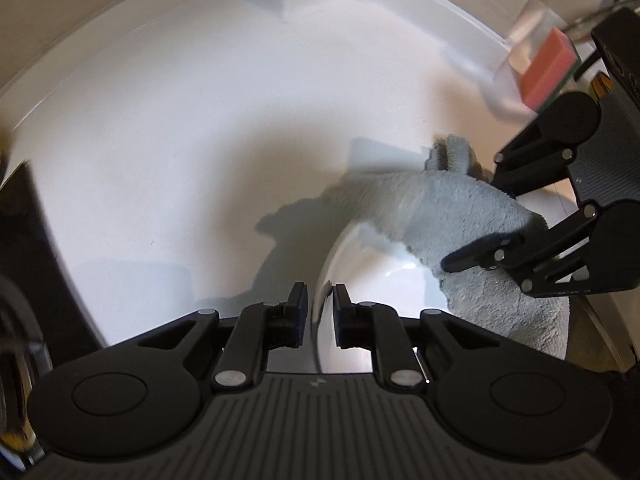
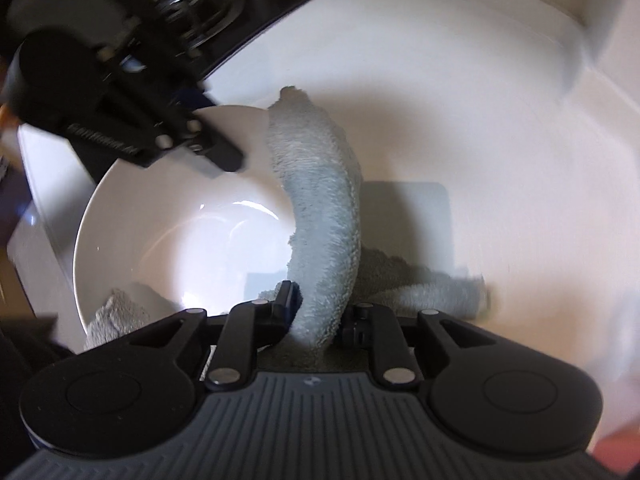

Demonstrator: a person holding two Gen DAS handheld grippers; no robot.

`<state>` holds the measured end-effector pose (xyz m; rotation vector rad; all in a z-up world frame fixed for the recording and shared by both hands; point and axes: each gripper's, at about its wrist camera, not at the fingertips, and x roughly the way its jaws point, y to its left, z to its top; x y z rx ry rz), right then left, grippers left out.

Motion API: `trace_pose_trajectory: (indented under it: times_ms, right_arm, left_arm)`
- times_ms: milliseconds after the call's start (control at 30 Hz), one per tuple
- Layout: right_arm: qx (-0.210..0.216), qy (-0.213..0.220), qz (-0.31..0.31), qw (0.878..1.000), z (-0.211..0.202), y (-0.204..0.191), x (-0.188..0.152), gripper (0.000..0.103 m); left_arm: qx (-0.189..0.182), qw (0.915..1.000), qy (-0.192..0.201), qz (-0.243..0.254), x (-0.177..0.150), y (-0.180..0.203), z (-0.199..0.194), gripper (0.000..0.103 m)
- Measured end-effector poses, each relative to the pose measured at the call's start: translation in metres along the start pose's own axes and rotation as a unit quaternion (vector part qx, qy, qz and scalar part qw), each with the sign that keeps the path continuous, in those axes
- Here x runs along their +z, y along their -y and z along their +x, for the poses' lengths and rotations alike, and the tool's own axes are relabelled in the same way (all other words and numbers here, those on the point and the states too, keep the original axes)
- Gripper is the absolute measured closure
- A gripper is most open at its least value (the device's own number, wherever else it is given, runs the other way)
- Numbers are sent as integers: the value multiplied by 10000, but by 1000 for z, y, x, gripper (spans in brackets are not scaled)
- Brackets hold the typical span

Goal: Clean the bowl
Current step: 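Rub the towel along the bowl's inner wall with the right gripper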

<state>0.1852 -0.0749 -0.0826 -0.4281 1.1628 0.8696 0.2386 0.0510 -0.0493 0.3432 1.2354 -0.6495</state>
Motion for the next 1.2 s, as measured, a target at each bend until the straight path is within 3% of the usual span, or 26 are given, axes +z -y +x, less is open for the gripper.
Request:
trace_pose_trajectory:
  times_ms: [100,200,333,433,567,1033,1100,1200]
  right_arm:
    - [15,-71,-359,9993,2,1,13,87]
    - [-87,142,-415,9990,2,5,27,90]
    - [-117,513,488,9974,1,14,32,88]
    - [-241,412,1303,9903,-1,16,15,90]
    - [-93,322,1675,9853,2,5,-7,89]
    - [-351,491,968,9935,1,-16,-17,88]
    - [-345,433,787,9954,2,-18,-13,88]
    - [-306,441,797,9954,4,-11,-2,88]
  left_arm:
    - [160,9994,-90,302,3,8,4,90]
    - [315,9983,-73,489,0,18,6,91]
    - [366,9991,93,194,-9,17,4,92]
    - [458,9987,221,-31,-16,18,2,91]
    - [427,9985,310,-144,-24,20,0,91]
    - [-17,9990,6,437,-12,3,-2,87]
    - [-77,9986,-27,523,-9,1,-1,93]
    - [184,9987,4,472,-18,2,-7,92]
